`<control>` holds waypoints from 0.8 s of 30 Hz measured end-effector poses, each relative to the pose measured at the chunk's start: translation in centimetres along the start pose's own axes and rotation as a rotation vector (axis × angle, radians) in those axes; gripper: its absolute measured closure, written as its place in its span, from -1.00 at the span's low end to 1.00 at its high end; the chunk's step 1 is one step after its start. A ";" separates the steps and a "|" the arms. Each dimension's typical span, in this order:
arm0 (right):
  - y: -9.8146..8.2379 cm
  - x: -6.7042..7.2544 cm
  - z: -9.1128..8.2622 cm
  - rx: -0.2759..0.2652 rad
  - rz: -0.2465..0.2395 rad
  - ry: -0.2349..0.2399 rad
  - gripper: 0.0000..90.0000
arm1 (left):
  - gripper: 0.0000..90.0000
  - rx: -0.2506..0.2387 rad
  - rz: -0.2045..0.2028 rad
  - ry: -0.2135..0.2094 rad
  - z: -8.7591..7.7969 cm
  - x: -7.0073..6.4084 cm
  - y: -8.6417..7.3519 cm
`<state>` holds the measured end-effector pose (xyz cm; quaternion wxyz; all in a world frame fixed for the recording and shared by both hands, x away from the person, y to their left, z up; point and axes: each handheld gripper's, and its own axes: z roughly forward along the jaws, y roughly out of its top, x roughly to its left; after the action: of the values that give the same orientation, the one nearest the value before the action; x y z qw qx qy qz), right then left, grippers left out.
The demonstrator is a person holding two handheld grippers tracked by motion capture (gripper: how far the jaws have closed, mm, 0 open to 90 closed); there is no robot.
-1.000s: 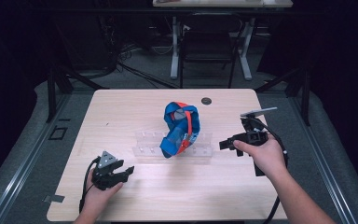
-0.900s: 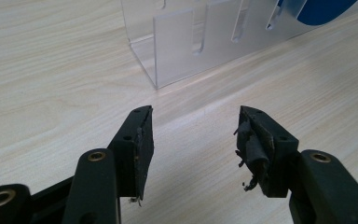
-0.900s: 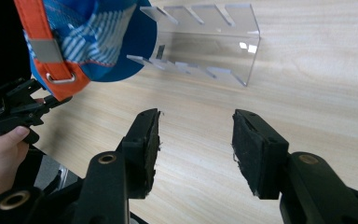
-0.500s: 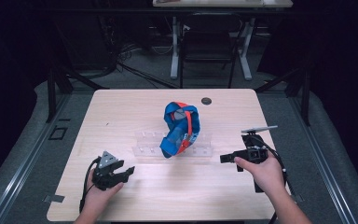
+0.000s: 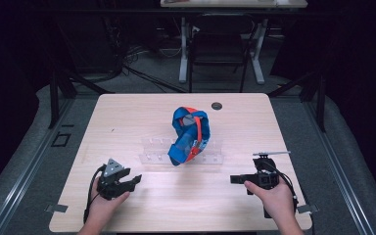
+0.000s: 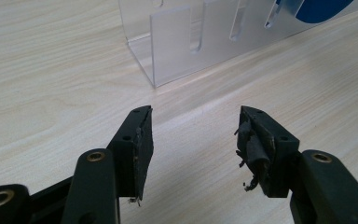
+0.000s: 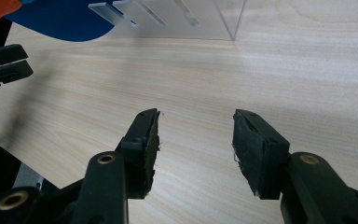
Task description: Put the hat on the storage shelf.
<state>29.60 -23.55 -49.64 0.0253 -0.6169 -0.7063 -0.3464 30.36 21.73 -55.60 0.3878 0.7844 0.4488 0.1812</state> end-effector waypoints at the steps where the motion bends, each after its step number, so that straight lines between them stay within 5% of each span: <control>1: -0.5 -0.2 0.1 -0.010 0.010 -0.004 0.12 | 0.02 0.000 0.000 0.000 0.0 0.0 0.0; 14: -3.5 -1.9 1.5 -0.076 -0.016 -0.075 0.10 | 0.02 0.005 0.004 0.001 0.0 0.0 0.0; 24: -4.7 -2.7 1.8 -0.137 -0.032 -0.085 0.09 | 0.01 -0.005 0.003 -0.003 0.0 -0.1 0.0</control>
<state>26.73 -24.89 -54.39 -0.0524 -0.6199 -0.6910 -0.3680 30.30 21.65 -55.61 0.3900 0.7845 0.4465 0.1818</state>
